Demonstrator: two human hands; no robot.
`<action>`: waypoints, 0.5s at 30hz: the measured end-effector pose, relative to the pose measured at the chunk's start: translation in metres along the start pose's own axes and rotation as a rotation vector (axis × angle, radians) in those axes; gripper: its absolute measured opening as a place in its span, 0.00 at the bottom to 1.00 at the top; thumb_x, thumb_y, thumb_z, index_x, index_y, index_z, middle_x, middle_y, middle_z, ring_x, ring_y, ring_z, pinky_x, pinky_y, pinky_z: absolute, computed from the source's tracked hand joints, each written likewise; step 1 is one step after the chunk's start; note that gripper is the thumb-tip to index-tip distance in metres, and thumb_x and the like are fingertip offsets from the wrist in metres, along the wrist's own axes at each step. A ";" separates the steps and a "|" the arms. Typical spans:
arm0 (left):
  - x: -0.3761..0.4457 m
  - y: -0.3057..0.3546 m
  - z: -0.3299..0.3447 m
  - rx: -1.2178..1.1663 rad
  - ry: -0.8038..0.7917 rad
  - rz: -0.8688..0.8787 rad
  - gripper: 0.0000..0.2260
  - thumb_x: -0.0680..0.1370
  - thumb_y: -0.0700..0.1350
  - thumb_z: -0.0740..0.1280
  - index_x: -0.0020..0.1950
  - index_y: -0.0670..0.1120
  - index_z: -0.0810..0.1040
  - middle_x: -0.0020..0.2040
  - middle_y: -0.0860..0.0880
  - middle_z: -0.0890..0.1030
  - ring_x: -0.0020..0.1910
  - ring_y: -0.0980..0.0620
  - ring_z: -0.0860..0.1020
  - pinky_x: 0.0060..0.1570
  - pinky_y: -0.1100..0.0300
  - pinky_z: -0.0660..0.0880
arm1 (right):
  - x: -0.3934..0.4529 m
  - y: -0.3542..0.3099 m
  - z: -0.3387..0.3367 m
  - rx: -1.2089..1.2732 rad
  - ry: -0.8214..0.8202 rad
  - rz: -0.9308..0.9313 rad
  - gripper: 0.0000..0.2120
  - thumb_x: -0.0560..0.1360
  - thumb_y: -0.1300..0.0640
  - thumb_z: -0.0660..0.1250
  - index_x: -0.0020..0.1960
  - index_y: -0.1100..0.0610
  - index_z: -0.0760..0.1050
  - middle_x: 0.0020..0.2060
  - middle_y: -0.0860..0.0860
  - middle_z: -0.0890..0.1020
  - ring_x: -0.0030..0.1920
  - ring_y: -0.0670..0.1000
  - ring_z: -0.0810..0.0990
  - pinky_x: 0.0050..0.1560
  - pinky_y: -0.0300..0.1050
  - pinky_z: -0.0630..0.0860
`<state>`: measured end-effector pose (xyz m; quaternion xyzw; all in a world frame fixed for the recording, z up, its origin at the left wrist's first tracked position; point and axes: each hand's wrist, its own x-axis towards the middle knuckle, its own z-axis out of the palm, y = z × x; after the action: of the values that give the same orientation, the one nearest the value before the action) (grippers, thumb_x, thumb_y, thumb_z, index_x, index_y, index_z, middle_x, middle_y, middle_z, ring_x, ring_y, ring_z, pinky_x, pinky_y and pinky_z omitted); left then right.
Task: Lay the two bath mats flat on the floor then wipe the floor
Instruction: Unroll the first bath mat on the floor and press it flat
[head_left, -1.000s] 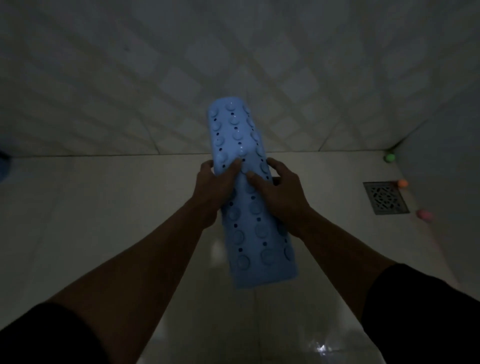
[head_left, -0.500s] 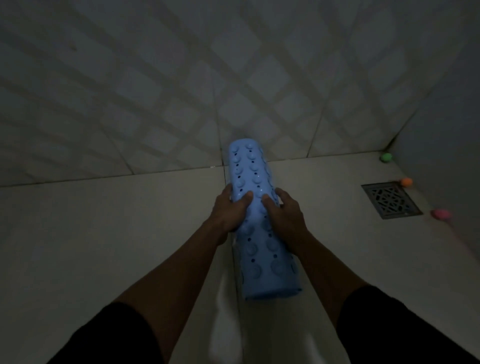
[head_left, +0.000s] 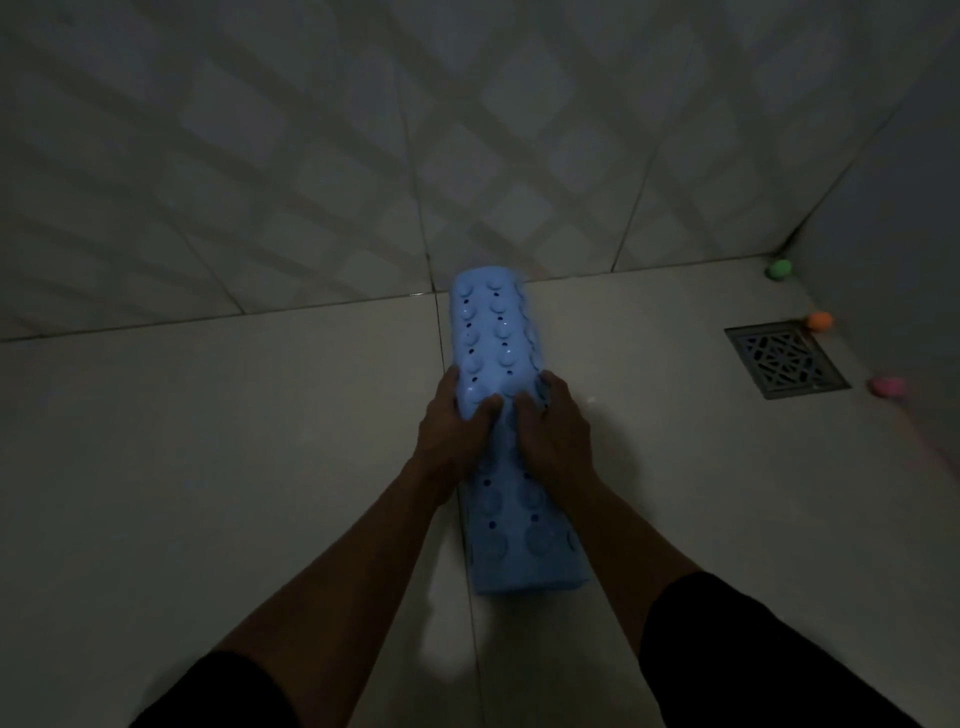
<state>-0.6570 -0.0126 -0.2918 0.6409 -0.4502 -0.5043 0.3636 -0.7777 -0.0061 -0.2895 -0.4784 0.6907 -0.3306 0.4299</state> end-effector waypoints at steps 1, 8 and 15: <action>-0.001 -0.003 -0.001 -0.005 0.007 0.000 0.29 0.77 0.50 0.71 0.75 0.54 0.63 0.65 0.51 0.75 0.62 0.49 0.76 0.63 0.45 0.76 | -0.001 0.002 0.002 -0.007 0.004 -0.001 0.23 0.82 0.49 0.59 0.75 0.52 0.62 0.67 0.54 0.74 0.64 0.55 0.76 0.64 0.48 0.72; -0.013 -0.024 -0.010 0.006 0.015 -0.004 0.33 0.73 0.57 0.72 0.76 0.56 0.64 0.66 0.52 0.77 0.61 0.52 0.78 0.61 0.47 0.78 | -0.016 0.013 0.010 -0.082 0.012 -0.005 0.25 0.80 0.45 0.59 0.75 0.48 0.61 0.67 0.54 0.74 0.65 0.56 0.75 0.64 0.53 0.73; -0.035 -0.018 -0.031 0.238 0.101 0.068 0.22 0.80 0.51 0.67 0.73 0.49 0.71 0.61 0.50 0.79 0.57 0.51 0.78 0.54 0.62 0.73 | -0.033 0.000 0.027 -0.317 -0.033 0.036 0.24 0.81 0.43 0.52 0.76 0.43 0.56 0.73 0.56 0.65 0.72 0.62 0.63 0.70 0.64 0.63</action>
<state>-0.6256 0.0264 -0.2898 0.6885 -0.5093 -0.4018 0.3242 -0.7470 0.0240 -0.2915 -0.5333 0.7354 -0.2017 0.3661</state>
